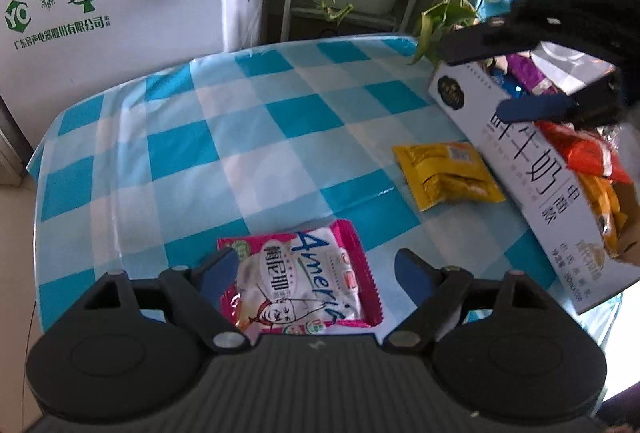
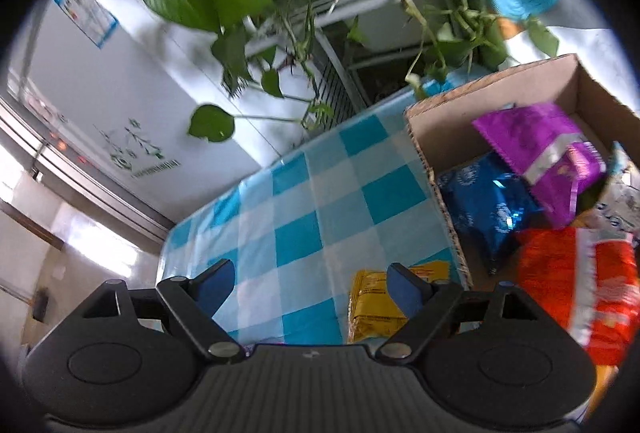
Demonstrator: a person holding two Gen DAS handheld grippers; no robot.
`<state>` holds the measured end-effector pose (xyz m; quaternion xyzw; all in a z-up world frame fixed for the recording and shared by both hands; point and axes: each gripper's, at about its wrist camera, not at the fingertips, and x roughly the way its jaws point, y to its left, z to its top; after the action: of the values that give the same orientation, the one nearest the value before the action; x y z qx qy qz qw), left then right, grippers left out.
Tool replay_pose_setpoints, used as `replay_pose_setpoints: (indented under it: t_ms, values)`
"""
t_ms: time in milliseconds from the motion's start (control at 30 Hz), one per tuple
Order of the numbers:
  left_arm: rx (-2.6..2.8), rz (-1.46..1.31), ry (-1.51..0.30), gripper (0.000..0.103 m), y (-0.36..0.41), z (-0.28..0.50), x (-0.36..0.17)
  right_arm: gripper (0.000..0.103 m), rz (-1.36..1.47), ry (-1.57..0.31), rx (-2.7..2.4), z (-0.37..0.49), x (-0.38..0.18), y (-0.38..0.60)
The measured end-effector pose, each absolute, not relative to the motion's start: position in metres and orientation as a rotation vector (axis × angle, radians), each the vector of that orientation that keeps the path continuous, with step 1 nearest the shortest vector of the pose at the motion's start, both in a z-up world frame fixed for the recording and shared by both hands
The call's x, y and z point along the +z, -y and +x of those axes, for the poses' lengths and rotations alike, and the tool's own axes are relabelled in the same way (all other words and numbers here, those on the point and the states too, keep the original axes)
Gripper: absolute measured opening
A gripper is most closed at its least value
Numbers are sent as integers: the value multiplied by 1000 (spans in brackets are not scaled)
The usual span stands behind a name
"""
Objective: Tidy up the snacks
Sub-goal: 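Move left tool over pink Ameria bag while right tool approaches yellow barcode bag, then lower left tool onto pink Ameria bag while right tool lowers onto yellow bag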
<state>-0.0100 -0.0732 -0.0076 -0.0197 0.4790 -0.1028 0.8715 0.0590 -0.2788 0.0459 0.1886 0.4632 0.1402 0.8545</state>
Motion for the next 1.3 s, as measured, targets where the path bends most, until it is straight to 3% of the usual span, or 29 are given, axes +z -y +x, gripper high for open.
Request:
replay_pose_setpoints:
  t_ms: [700,1300]
  values:
    - [-143,9,-1038,92,47,-5,-22,94,84,-1091,168,98,3,214]
    - [14,-138,-1025,92,0,-5,-12,97,321,-1209,269,78,9,226]
